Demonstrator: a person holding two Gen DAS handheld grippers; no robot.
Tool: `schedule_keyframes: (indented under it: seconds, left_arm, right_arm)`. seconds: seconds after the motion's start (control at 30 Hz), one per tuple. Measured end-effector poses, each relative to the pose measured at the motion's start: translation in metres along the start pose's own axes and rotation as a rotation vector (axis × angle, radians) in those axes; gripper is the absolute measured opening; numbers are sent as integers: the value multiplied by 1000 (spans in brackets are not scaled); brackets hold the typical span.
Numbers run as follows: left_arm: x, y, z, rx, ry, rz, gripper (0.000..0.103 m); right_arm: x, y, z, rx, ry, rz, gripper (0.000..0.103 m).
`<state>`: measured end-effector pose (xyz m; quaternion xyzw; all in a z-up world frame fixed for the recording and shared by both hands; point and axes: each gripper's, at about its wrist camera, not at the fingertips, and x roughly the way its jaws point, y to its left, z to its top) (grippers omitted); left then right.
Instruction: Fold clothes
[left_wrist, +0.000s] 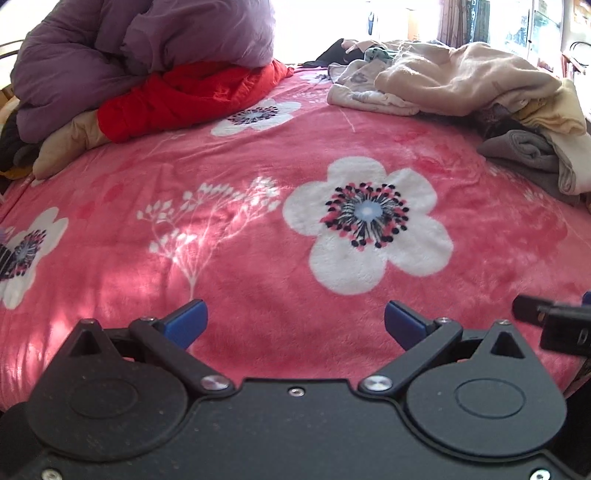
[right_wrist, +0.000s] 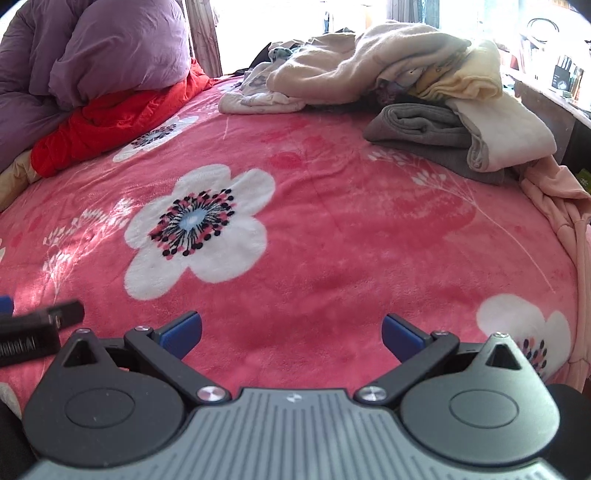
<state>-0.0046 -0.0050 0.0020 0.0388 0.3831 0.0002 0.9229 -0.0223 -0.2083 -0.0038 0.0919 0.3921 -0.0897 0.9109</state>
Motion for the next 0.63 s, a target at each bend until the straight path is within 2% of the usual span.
schedule_keyframes:
  seconds: [0.3,0.63]
  left_arm:
    - [-20,-5,6,21,-68,12,103]
    - [-28,-5,7,7,-113,17,103]
  right_arm:
    - [-23,7,7,-60,-98,-6,103]
    - [-27,11,8,-55,-116,18,103]
